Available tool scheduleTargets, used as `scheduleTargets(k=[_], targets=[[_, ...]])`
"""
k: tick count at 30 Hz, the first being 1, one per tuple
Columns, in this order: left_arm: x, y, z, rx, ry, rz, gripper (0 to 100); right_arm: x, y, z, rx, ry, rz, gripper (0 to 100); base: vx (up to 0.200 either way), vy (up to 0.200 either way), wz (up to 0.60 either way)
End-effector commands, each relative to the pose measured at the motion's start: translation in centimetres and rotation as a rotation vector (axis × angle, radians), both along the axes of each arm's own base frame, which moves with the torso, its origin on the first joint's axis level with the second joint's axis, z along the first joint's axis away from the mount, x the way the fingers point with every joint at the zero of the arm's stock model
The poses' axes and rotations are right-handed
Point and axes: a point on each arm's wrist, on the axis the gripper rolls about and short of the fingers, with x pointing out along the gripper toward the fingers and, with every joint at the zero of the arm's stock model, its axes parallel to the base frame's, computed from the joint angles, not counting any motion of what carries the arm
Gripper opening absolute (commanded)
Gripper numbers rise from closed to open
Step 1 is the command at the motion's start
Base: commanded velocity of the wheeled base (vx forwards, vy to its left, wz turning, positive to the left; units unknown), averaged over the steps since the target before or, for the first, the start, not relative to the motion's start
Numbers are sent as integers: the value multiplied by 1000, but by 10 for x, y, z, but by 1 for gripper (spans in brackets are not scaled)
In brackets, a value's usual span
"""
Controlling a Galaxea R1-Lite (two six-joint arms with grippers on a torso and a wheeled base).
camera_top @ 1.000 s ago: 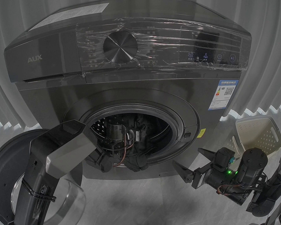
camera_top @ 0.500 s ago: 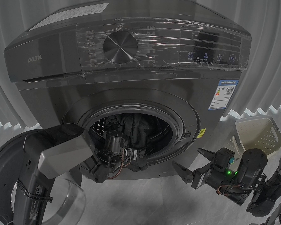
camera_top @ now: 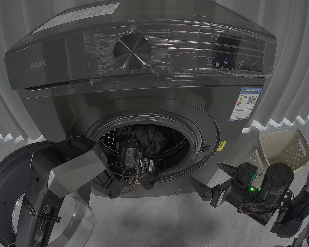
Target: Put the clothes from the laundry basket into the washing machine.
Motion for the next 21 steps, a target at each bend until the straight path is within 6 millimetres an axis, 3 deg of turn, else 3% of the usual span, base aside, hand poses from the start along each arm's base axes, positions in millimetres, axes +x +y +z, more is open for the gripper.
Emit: scheduleTargets(k=[1,6,17,18,21], targets=[[20,-4,24,-58,-105,46,0,0,0,0,-1,1,0,100,0,0,0],[32,-5,36,-98,-169,92,0,0,0,0,-1,1,0,100,0,0,0],[37,-6,28,-99,-174,96,0,0,0,-2,-6,6,0,100,0,0,0],[35,-5,26,-97,-168,97,100,0,0,-2,-6,6,0,100,0,0,0],[35,-5,28,-104,-173,96,100,0,0,-2,-6,6,0,100,0,0,0]])
